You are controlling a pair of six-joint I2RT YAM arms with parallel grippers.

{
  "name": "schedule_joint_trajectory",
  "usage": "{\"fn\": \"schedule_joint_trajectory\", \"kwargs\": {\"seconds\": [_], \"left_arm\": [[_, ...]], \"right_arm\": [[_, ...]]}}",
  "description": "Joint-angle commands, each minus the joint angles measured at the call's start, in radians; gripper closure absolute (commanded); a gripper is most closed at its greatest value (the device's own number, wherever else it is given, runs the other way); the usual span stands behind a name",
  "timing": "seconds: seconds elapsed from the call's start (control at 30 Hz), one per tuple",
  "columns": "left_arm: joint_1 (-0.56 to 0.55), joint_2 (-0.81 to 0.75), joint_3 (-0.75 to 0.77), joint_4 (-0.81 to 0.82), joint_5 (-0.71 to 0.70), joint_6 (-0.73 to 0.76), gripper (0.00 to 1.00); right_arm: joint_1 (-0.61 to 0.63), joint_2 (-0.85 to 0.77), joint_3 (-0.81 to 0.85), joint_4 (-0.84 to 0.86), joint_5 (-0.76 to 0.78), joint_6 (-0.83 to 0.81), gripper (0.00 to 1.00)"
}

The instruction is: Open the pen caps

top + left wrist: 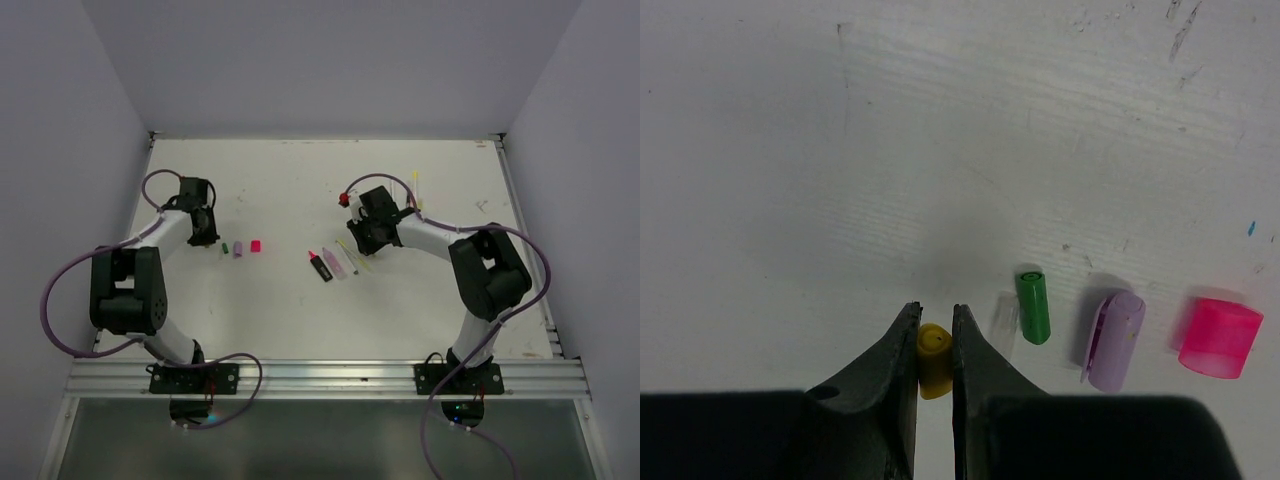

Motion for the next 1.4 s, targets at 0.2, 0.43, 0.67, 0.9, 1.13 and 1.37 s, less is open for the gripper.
{"fn": "schedule_joint_trajectory", "kwargs": {"seconds": [0.2, 0.43, 0.67, 0.9, 1.13, 1.37], "left_arm": [[0.006, 0.07, 0.005, -0.005, 0.022, 0.038, 0.89], [0.006, 0.085, -0.006, -0.011, 0.028, 0.036, 0.86], [0.006, 0.098, -0.006, -0.013, 0.042, 0.035, 0.8], [0.006, 0.093, -0.005, -0.011, 0.05, 0.036, 0.68], [0.006, 0.061, -0.006, -0.012, 0.056, 0.032, 0.64], [0.006, -0.069, 0.012, -0.045, 0.025, -0.014, 0.6]], "right_arm": [[-0.009, 0.023, 0.036, -0.012, -0.048, -0.039, 0.84], [-0.01, 0.028, 0.036, -0.013, -0.045, -0.036, 0.74], [-0.01, -0.01, 0.031, -0.013, -0.053, -0.025, 0.5], [-0.009, -0.121, 0.024, -0.002, -0.002, 0.007, 0.39], [-0.015, -0.231, 0.033, 0.001, 0.129, 0.072, 0.32], [-0.084, -0.244, 0.102, -0.05, 0.28, 0.197, 0.23]]}}
